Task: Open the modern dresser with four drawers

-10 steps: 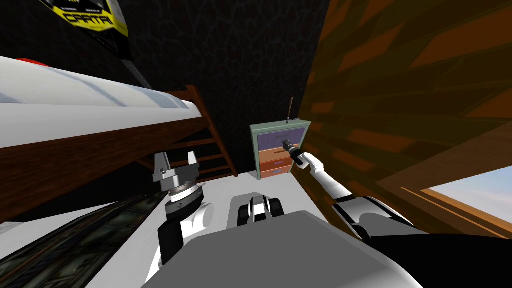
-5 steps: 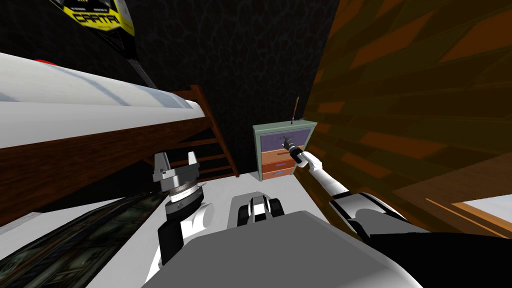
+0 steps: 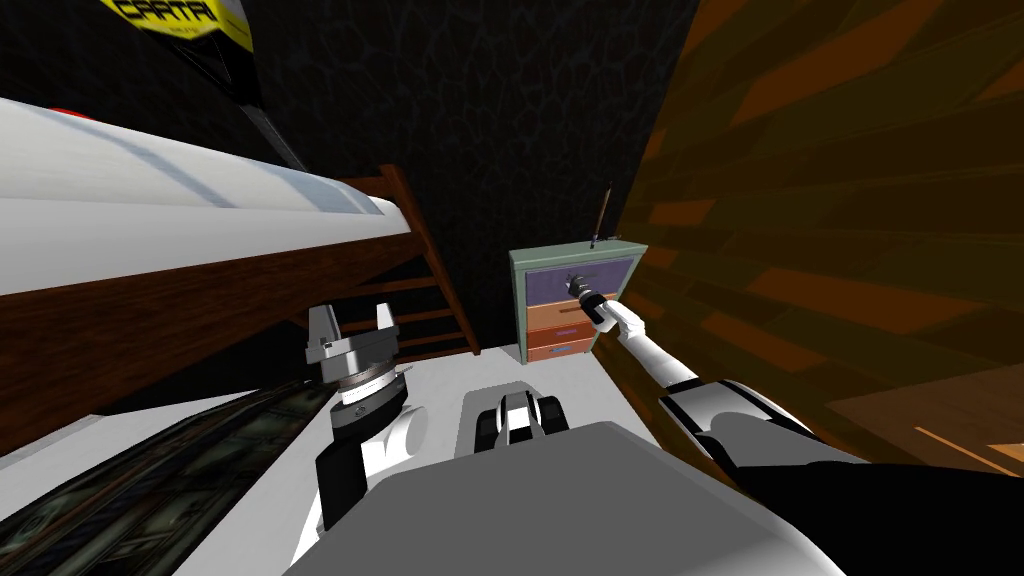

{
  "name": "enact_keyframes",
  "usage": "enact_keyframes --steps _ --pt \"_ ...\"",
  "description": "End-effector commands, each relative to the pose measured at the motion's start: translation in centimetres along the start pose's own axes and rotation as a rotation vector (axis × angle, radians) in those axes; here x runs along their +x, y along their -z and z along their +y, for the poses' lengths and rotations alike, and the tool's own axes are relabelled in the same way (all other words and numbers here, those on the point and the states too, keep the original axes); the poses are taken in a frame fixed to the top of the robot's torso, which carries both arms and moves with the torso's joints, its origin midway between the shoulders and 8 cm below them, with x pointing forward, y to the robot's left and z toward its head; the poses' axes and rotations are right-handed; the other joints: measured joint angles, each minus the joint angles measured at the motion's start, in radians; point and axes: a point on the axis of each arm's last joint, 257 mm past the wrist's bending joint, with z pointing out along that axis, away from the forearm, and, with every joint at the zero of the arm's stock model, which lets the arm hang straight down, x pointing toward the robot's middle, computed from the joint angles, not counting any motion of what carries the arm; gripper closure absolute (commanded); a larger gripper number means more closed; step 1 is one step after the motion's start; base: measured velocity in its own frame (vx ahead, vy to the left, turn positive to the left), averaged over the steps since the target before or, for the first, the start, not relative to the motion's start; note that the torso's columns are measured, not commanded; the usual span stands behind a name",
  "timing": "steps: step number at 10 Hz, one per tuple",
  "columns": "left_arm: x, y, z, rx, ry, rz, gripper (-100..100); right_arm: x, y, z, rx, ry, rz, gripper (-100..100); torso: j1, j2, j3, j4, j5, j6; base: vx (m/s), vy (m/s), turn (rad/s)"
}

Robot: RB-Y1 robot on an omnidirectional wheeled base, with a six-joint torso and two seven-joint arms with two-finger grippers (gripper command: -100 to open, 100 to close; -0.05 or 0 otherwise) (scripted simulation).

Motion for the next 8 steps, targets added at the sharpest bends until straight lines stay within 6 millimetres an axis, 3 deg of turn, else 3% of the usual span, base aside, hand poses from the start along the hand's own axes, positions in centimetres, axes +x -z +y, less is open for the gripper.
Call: enact_keyframes --steps 1,8 --pt "0.0 0.0 0.0 0.0 0.0 0.0 0 0.03 0.01 -0.2 0.0 -0.001 -0.007 100 0.0 0.002 0.001 -0.002 -0.002 0.0 -0.175 0.024 -0.035" --pt "0.0 0.0 0.0 0.0 0.0 0.0 0 -0.37 0.32 -0.02 -0.009 -0.003 -0.031 100 0.001 -0.001 0.0 -0.002 -0.001 0.001 -0.172 0.017 -0.033"
